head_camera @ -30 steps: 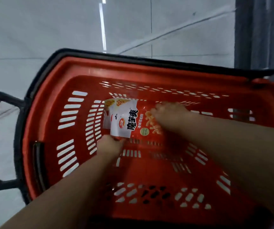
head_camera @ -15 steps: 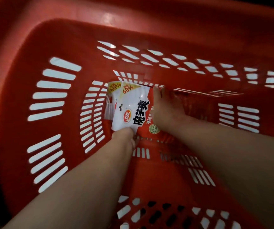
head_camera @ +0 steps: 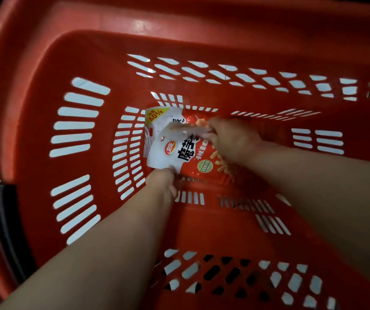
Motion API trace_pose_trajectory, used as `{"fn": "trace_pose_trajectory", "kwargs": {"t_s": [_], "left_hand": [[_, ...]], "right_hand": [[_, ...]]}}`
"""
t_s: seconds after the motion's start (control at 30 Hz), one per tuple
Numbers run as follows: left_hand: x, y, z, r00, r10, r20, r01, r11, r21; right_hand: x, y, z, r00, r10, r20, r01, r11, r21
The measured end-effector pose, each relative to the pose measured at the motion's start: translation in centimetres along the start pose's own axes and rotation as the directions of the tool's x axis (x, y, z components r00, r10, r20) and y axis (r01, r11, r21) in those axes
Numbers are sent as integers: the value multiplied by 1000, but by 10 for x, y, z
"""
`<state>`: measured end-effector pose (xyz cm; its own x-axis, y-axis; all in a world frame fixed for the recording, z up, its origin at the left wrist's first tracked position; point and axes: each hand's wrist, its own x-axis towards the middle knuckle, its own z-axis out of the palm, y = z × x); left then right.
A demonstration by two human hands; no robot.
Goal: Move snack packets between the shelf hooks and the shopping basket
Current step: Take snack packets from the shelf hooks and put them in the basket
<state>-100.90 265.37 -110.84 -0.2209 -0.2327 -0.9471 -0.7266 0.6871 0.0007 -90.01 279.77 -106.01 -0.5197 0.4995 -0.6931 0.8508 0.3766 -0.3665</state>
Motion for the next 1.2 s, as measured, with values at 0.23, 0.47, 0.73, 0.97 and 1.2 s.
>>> {"fn": "trace_pose_trajectory", "kwargs": {"t_s": [0.23, 0.47, 0.73, 0.97, 1.2], "left_hand": [[-101, 12, -31, 836, 537, 116, -548, 830, 102], [-215, 61, -76, 532, 762, 368, -845, 452, 287], [-381, 124, -85, 295, 793, 532, -955, 238, 175], [-559, 160, -95, -8, 747, 665, -998, -49, 43], [-788, 160, -116, -335, 574, 747, -939, -270, -214]], "right_hand": [[-61, 12, -37, 971, 214, -108, -161, 917, 366], [-154, -17, -99, 948, 254, -190, -84, 780, 621], [-255, -55, -227, 880, 330, -341, 8, 709, 705], [-384, -97, -335, 766, 435, -474, 146, 600, 787], [-569, -152, -451, 540, 502, -676, 157, 728, 667]]}}
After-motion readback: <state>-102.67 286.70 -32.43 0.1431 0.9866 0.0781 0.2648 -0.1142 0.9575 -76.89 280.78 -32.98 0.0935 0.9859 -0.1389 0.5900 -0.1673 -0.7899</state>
